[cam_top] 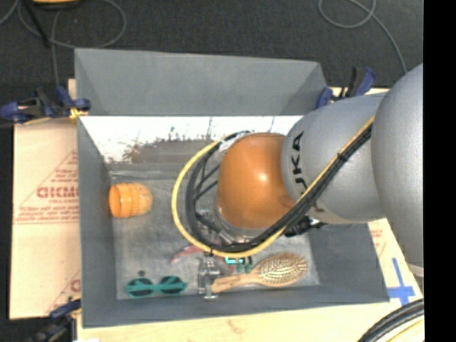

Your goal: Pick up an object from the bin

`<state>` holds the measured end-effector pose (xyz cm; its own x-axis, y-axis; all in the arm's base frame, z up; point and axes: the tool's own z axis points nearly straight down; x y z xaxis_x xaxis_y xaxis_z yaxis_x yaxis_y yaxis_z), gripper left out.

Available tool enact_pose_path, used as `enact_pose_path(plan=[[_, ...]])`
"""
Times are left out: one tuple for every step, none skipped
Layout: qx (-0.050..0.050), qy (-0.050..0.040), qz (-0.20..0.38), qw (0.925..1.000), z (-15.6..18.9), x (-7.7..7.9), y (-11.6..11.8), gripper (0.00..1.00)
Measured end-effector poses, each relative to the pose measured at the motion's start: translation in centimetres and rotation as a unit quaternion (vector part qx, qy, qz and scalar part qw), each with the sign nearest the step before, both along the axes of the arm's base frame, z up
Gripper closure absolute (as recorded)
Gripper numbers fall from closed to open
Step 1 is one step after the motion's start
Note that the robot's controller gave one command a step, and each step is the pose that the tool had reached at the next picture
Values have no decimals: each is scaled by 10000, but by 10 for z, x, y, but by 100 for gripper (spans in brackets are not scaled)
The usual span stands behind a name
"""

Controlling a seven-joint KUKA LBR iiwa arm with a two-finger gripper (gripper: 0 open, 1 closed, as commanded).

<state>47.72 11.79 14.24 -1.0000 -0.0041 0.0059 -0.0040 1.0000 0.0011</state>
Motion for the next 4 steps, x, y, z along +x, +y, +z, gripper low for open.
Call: enact_pose_path(plan=[[6, -36, -15, 10000, 3, 2, 0, 0], [8, -77, -1027, 9947, -70, 31, -45, 100], [9, -77, -1031, 9946, -70, 31, -45, 100], [7, -47, -1064, 9943, -65, 30, -47, 100]])
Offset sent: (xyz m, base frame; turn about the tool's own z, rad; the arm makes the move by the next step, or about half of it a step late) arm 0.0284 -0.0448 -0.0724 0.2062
